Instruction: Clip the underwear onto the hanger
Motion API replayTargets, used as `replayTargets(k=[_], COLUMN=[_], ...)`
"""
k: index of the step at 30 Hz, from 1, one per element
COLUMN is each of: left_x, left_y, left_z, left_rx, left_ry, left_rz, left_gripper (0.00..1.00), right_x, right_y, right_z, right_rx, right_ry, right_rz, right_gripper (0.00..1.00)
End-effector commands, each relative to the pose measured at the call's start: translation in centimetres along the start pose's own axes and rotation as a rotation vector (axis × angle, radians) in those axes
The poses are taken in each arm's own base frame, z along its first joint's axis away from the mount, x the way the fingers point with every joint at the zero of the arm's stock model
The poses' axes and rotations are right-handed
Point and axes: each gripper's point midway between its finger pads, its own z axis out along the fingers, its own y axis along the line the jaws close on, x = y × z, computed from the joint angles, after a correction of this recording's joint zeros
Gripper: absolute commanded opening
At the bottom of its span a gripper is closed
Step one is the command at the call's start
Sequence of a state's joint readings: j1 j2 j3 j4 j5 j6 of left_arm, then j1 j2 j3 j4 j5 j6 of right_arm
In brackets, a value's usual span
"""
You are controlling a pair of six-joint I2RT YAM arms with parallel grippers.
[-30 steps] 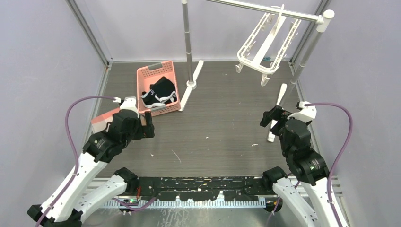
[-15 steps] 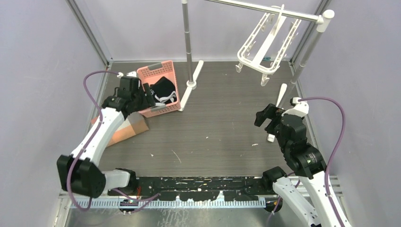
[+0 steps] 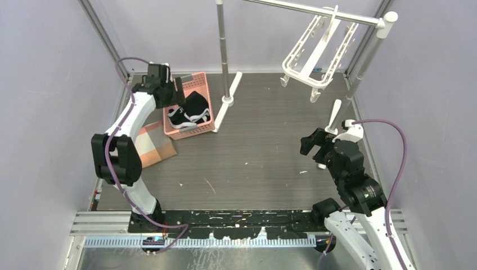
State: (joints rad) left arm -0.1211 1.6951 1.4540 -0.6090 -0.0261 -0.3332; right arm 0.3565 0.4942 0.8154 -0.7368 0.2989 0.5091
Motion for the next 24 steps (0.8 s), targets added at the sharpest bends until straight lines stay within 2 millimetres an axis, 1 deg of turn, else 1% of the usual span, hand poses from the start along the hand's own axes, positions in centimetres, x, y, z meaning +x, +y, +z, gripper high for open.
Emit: replayTargets(k=[1,7,8,12,17,24], left_x=[-3.4,-2.7,-2.7,-2.9,-2.4,-1.6], left_y=[-1.4,-1.6,-1.5,-0.6,1.0,2.3], left_z=[-0.3,1.8,2.0,3.3,5.2,6.8], left_rx=[0.089,0.141,0.140,0.103,0.047,0.018], left_ry=[-0.018,0.048,0.058,0.094,0.145,0.188], left_rz=[0.234,0.381,0.400,0.453,0.478,0.471], left_gripper=[0.75,0.76,0.76,0.74,0.69,0.64], right_x=[-0.6,0.1,0.4,0.9,1.5,2.1], right_y=[0.6,1.4,2.0,2.4,2.5,2.6], right_z=[0.0,0.7,0.7,1.1,1.6,2.1], right_rx=[-0.034,-0.066,-0.095,-0.112,-0.116,-0.122], right_ry=[-0.022,0.018,0.041,0.077,0.104,0.124], right_rz=[-0.007,-0.034,-0.039,-0.068,-0.090,-0.097], right_gripper=[1.00,1.00,1.00,1.00,1.00,1.00])
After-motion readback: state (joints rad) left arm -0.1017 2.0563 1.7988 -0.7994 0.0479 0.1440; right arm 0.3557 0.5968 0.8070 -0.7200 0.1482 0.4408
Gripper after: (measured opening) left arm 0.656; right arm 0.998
